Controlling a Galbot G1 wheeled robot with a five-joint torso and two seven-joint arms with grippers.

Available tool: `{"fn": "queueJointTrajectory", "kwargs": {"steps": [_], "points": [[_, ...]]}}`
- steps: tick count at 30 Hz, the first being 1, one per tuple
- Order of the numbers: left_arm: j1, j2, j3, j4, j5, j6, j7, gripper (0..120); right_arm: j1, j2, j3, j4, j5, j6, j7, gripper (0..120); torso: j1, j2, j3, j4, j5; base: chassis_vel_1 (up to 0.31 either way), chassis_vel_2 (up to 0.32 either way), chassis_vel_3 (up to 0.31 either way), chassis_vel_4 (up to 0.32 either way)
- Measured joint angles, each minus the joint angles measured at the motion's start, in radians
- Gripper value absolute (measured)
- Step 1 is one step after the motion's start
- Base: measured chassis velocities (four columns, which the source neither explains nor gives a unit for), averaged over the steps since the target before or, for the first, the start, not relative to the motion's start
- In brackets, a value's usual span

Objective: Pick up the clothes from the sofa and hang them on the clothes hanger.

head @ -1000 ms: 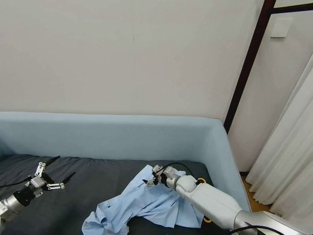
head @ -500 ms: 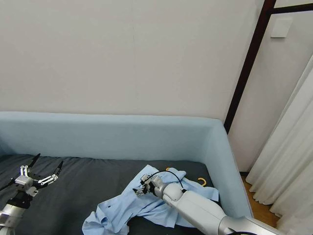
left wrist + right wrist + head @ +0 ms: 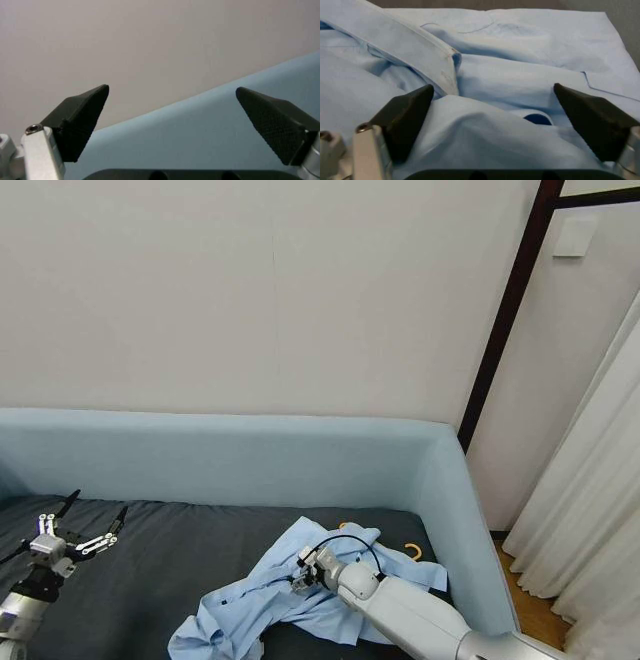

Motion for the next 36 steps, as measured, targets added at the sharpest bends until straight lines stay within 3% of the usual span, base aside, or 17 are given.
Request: {"fn": "queueJointTrajectory", "kwargs": {"steps": [25, 36], "points": [[-0.012, 0.032, 0.030, 0.040, 0.039, -0.023, -0.035, 100, -0.015, -0.003, 0.021, -0.005, -0.067, 0.072, -0.100, 0, 0.000, 0.000, 0.000, 0.0000, 0.0000, 0.000, 0.000, 0.000, 0.000], [-0.005, 0.033, 0.036, 0.061, 0.048, -0.045, -0.033, 100, 0.025, -0.061, 0.049, 0.066, 0.058, 0.230, -0.116, 0, 0.000, 0.000, 0.000, 0.0000, 0.0001, 0.000, 0.000, 0.000, 0.000]]}}
